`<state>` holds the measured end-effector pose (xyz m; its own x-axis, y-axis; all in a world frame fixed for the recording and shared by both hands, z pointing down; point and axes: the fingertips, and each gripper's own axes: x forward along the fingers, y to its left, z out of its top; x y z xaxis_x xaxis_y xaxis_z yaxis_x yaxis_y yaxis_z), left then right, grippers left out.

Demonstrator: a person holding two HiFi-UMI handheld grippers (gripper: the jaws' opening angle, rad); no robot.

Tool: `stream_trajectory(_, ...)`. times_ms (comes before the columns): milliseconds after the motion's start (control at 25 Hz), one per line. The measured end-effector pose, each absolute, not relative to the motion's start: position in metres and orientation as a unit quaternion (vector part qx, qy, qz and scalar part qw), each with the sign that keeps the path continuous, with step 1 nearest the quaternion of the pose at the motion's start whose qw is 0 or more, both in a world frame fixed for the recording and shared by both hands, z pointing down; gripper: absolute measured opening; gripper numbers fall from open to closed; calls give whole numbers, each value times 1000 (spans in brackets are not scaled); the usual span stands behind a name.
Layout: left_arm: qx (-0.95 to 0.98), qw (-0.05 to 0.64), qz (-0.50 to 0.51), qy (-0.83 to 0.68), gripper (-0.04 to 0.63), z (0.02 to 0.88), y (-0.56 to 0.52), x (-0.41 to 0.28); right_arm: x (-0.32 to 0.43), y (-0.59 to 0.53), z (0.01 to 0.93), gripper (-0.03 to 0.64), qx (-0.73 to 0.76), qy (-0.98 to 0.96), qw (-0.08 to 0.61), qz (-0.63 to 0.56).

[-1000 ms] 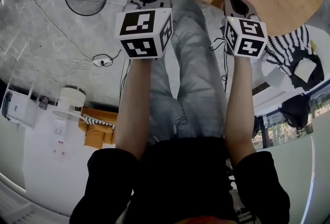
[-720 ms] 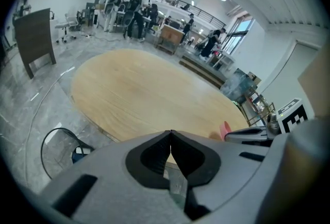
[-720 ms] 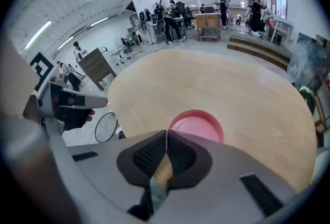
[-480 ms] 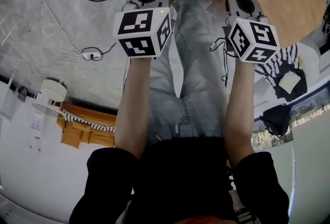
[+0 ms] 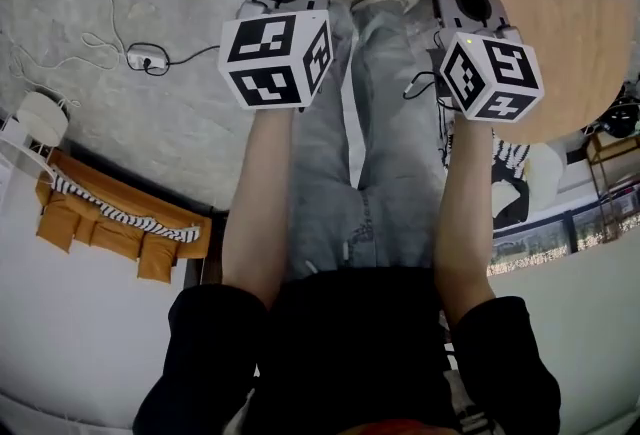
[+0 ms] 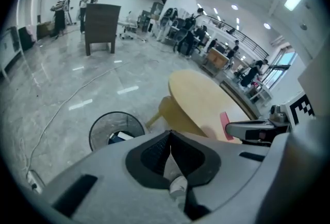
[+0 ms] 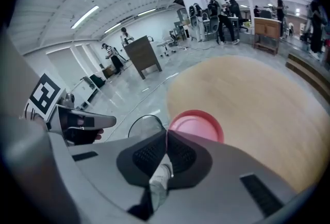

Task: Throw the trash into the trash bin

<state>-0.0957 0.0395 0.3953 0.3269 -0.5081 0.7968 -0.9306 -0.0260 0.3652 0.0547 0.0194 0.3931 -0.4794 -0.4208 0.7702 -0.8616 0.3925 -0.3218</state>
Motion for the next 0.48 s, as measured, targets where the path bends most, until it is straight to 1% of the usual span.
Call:
stream_trajectory(240, 630, 475, 205, -579, 9, 403, 51, -162, -27, 10, 404, 14, 333, -810, 346, 337)
stream_trajectory(480, 588, 500, 188, -607, 9, 430, 72, -210, -98, 20, 445, 14, 259, -822, 376, 340)
